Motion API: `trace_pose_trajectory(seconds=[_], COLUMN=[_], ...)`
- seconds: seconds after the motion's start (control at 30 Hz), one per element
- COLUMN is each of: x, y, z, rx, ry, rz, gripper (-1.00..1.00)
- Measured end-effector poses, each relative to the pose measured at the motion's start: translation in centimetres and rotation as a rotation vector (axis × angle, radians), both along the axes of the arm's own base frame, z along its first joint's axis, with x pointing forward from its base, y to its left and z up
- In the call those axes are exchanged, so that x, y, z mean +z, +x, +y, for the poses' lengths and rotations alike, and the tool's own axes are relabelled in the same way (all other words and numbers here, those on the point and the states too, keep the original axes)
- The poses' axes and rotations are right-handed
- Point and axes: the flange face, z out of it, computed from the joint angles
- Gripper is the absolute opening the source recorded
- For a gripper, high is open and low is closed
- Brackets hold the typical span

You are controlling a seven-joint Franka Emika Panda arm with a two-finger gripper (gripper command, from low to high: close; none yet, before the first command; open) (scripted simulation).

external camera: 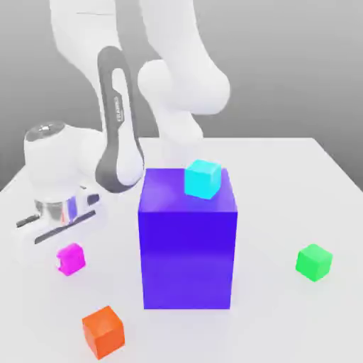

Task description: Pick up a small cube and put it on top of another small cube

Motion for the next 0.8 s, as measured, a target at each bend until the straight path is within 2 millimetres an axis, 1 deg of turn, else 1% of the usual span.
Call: trace_pose_trajectory(seconds=[0.1, 0.13, 0.23, 0.33, 0.43, 0.5, 0.53, 0.57, 0.67, 0.73, 0.8], x=[2.6, 3.4, 5.8, 8.5, 11.5, 13.5, 13.9, 14.1, 14.2, 14.1, 14.0], y=[-0.1, 1.0, 5.5, 10.4, 15.2, 18.1, 19.0, 19.8, 21.2, 21.3, 20.6], z=[0.1, 0.3, 0.9, 2.2, 4.2, 6.1, 7.7, 9.8, 17.9, 23.5, 29.3], rx=[0.002, 0.044, 0.204, 0.379, 0.554, 0.671, 0.744, 0.829, 1.117, 1.316, 1.521], ry=[-0.001, -0.011, -0.054, -0.104, -0.156, -0.188, -0.192, -0.191, -0.173, -0.160, -0.146], rz=[0.000, -0.013, -0.074, -0.146, -0.220, -0.268, -0.278, -0.281, -0.279, -0.275, -0.270], gripper=[-1.00, -1.00, -1.00, -1.00, -1.00, -1.00, -1.00, -1.00, -1.00, -1.00, -1.00])
